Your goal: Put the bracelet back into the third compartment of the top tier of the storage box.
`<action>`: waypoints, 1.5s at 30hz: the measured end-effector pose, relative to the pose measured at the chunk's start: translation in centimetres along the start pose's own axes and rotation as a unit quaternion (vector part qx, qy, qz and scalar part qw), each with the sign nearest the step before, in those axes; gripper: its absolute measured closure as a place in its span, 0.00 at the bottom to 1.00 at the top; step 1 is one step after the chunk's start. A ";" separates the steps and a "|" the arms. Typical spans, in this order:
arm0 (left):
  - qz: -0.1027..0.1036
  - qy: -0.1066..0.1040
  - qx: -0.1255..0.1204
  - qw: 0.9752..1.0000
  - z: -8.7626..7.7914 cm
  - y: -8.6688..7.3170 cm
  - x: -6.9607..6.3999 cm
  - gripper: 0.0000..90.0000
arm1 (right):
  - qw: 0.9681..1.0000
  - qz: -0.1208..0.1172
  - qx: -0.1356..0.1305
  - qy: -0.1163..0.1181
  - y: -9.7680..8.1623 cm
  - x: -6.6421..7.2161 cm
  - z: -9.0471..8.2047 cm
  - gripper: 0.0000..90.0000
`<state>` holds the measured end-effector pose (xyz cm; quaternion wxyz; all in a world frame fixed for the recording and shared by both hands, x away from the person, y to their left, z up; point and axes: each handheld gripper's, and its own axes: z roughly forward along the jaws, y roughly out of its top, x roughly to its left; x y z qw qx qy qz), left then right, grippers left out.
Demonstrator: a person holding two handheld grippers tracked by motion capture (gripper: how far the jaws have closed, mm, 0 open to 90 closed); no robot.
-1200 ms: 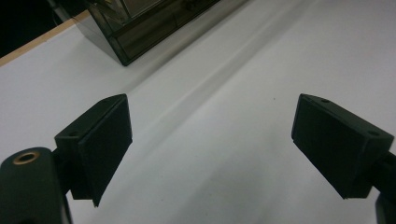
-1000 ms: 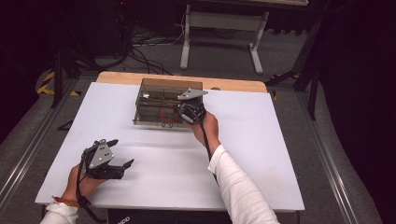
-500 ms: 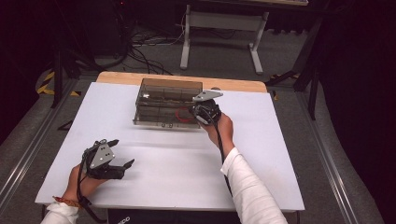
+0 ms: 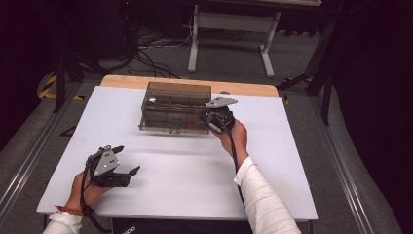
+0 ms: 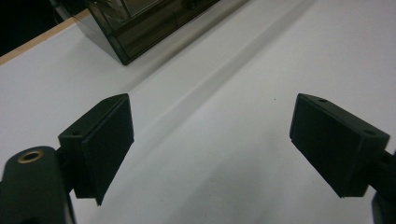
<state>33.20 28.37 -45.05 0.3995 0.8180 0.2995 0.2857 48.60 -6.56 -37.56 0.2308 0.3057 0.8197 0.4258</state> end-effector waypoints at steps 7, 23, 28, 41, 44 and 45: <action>0.000 -0.003 0.001 1.000 0.0 0.0 0.1 0.24 | 0.999 0.002 -0.035 0.000 -0.1 0.0 -1.4 0.79; -0.004 -0.017 0.005 1.000 0.2 0.0 0.2 0.76 | 0.994 0.002 -0.104 -0.023 -1.5 0.1 -4.2 0.47; -0.011 -0.010 0.006 1.000 0.2 0.0 0.2 0.88 | 0.992 0.002 -0.123 -0.034 -1.9 0.1 -5.0 0.30; -0.016 0.010 0.005 1.000 0.2 0.0 0.2 1.00 | 0.986 -0.004 -0.158 -0.056 -3.0 0.7 -6.6 0.10; -0.011 0.011 0.005 1.000 0.1 0.0 0.1 1.00 | 0.986 -0.005 -0.158 -0.055 -3.4 0.8 -6.8 0.10; -0.011 0.012 0.005 1.000 0.1 0.0 0.1 1.00 | 0.986 -0.010 -0.156 -0.059 -3.5 0.9 -6.9 0.10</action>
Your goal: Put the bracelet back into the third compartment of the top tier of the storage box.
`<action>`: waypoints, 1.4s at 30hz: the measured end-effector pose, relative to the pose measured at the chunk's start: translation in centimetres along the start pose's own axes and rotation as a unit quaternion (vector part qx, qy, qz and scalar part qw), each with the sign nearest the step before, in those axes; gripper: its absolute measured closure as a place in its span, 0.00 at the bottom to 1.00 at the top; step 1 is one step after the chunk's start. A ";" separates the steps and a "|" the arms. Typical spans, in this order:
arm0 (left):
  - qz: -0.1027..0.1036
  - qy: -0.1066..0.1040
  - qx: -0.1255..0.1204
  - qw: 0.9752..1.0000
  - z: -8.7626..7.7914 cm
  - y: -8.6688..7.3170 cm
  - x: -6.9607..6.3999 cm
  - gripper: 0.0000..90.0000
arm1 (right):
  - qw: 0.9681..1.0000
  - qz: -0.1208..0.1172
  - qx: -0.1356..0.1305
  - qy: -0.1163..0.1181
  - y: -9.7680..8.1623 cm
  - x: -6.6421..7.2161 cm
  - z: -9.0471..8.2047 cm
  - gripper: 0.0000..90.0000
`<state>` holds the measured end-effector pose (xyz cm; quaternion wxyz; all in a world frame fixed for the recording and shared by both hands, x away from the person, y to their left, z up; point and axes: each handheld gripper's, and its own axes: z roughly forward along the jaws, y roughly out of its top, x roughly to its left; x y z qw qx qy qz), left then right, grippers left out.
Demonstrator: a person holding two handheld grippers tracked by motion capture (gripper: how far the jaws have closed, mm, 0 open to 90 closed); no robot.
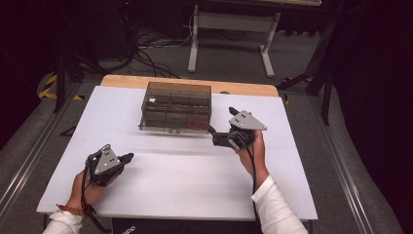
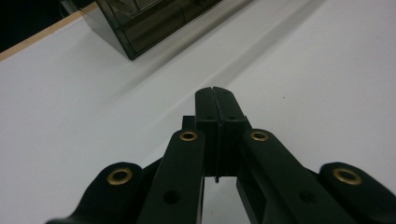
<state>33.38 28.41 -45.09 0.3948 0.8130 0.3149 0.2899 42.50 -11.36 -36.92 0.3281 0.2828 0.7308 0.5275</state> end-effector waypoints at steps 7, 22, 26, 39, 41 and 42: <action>-0.001 0.010 -0.005 1.000 -0.2 0.0 0.0 1.00 | 1.000 -0.025 0.001 -0.007 -0.9 0.3 -1.5 0.10; 0.002 0.012 -0.003 1.000 -0.1 0.1 0.0 1.00 | 0.999 -0.030 -0.013 -0.014 -2.8 -0.1 -4.7 0.09; 0.000 0.011 -0.005 1.000 -0.1 0.0 0.0 1.00 | 0.999 -0.035 -0.016 -0.019 -3.3 -0.2 -5.4 0.09; 0.004 0.010 -0.001 1.000 -0.1 0.0 0.0 0.99 | 0.999 -0.030 -0.020 -0.031 -5.0 -0.9 -7.5 0.09; 0.004 0.011 -0.001 1.000 -0.1 0.0 0.0 0.99 | 0.999 -0.029 -0.021 -0.035 -5.3 -1.0 -7.8 0.09; 0.006 0.011 0.000 1.000 -0.1 0.0 0.0 0.99 | 0.999 -0.028 -0.021 -0.036 -5.4 -1.1 -8.0 0.09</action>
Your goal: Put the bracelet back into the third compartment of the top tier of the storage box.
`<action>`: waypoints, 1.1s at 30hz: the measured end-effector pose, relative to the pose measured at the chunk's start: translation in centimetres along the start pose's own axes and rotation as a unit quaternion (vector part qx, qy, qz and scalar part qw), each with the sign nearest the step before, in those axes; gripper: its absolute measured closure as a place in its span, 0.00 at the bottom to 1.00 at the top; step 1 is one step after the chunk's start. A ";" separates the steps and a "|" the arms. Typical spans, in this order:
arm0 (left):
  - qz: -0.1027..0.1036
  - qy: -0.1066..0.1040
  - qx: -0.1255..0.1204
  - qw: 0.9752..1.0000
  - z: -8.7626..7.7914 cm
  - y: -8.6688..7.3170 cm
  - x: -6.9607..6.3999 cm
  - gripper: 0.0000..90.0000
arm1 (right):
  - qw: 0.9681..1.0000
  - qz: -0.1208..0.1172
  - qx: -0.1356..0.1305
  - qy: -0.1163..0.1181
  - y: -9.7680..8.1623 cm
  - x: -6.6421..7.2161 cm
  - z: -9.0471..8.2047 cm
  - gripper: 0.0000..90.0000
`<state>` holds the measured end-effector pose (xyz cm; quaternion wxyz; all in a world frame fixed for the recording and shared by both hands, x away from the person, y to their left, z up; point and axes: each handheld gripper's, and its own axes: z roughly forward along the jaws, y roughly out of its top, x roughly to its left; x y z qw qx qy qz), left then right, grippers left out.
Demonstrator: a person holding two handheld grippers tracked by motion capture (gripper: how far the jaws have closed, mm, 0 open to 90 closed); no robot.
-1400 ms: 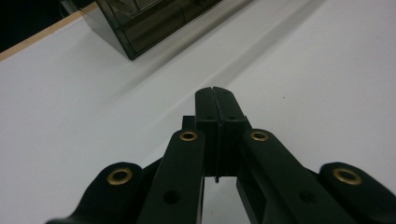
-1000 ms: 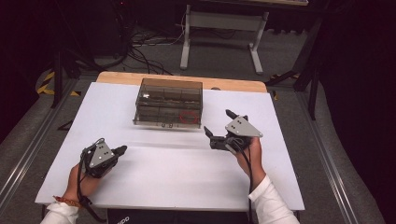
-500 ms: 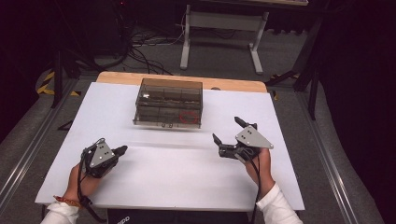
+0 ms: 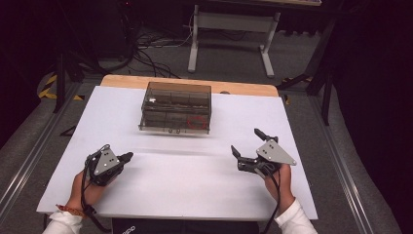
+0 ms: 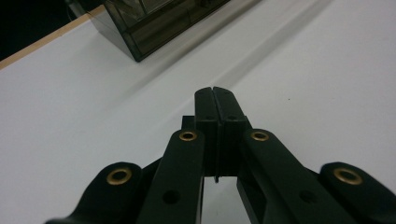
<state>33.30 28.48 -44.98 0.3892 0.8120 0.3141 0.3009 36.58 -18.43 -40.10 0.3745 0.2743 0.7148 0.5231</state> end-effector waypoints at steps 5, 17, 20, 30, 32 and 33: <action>-0.001 0.000 -0.001 1.000 0.0 0.0 0.0 0.99 | 1.000 0.002 0.002 -0.003 -0.7 -0.2 -0.7 0.09; 0.000 0.000 -0.001 1.000 -0.1 0.0 0.0 0.99 | 1.000 0.009 0.002 -0.010 -2.3 -0.5 -2.1 0.09; -0.003 0.000 -0.003 1.000 0.0 0.0 0.0 0.99 | 1.000 0.010 0.005 -0.011 -2.7 -0.5 -2.4 0.09; -0.006 -0.001 -0.012 1.000 0.1 0.3 -0.3 0.99 | 1.000 0.014 0.019 -0.009 -4.2 -0.1 -3.2 0.09; -0.006 -0.003 -0.014 1.000 0.3 0.5 -0.4 0.99 | 1.000 0.016 0.021 -0.007 -4.4 0.0 -3.3 0.09; -0.006 -0.004 -0.015 1.000 0.3 0.6 -0.5 0.99 | 1.000 0.018 0.022 -0.007 -4.5 0.0 -3.3 0.09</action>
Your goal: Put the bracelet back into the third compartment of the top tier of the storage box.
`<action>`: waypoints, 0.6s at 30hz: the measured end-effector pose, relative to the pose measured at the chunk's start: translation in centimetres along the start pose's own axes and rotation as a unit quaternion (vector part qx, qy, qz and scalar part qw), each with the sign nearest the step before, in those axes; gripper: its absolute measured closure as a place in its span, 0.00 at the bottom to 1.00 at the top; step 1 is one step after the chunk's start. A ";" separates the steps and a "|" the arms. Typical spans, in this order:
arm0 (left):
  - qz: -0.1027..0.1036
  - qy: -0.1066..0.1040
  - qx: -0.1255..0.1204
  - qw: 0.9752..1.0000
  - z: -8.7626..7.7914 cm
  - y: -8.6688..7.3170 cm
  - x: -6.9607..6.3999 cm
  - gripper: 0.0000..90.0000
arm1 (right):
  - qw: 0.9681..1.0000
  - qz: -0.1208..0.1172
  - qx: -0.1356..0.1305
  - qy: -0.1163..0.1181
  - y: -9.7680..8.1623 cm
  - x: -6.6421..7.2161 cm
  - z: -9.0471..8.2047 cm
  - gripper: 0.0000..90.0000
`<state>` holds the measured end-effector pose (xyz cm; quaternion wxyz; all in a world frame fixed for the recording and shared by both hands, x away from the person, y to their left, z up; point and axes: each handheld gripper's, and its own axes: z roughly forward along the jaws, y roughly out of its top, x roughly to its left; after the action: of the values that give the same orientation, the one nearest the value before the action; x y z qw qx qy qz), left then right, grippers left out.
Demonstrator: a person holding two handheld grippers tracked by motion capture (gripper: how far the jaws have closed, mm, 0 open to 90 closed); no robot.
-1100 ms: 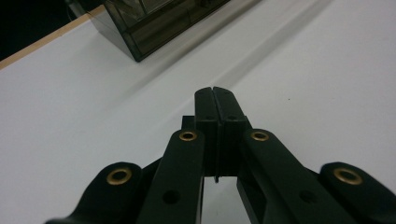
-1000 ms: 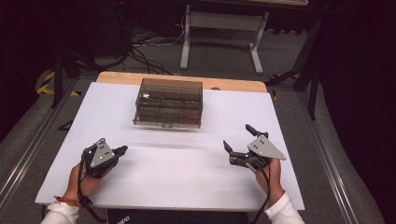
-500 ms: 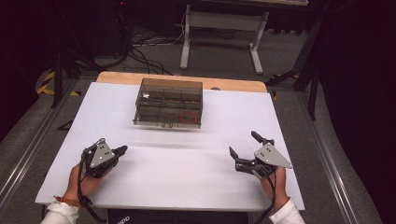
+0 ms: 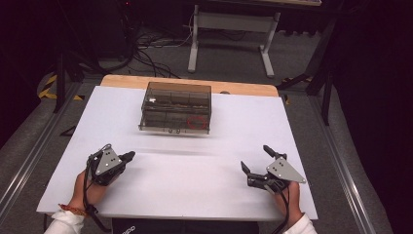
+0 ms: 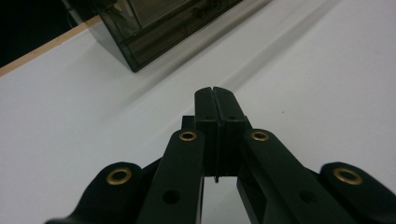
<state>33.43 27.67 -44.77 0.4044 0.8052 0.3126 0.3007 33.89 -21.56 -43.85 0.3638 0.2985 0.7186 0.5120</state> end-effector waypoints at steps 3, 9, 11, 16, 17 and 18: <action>0.003 -0.001 -0.004 1.000 0.4 0.5 -0.1 0.99 | 1.000 -0.001 0.002 0.002 -0.1 0.1 0.1 0.09; 0.009 -0.006 -0.014 1.000 1.6 1.7 -0.1 0.99 | 1.000 -0.005 0.006 0.009 -0.2 0.4 0.5 0.09; 0.006 -0.008 -0.018 1.000 1.9 2.1 -0.1 0.99 | 1.000 -0.006 0.006 0.011 -0.2 0.5 0.5 0.09; 0.015 -0.007 -0.024 1.000 2.5 2.8 -0.3 0.99 | 1.000 -0.006 0.010 0.015 -0.3 0.6 0.8 0.09; 0.016 -0.005 -0.025 1.000 2.7 3.1 -0.3 0.99 | 1.000 -0.008 0.011 0.016 -0.3 0.6 0.8 0.09; 0.013 -0.006 -0.028 1.000 2.9 3.3 -0.2 0.99 | 1.000 -0.010 0.012 0.017 -0.3 0.7 0.9 0.09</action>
<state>36.29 24.61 -43.52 0.4246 0.7995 0.2909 0.3097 34.24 -20.62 -44.49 0.3525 0.2869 0.7341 0.5045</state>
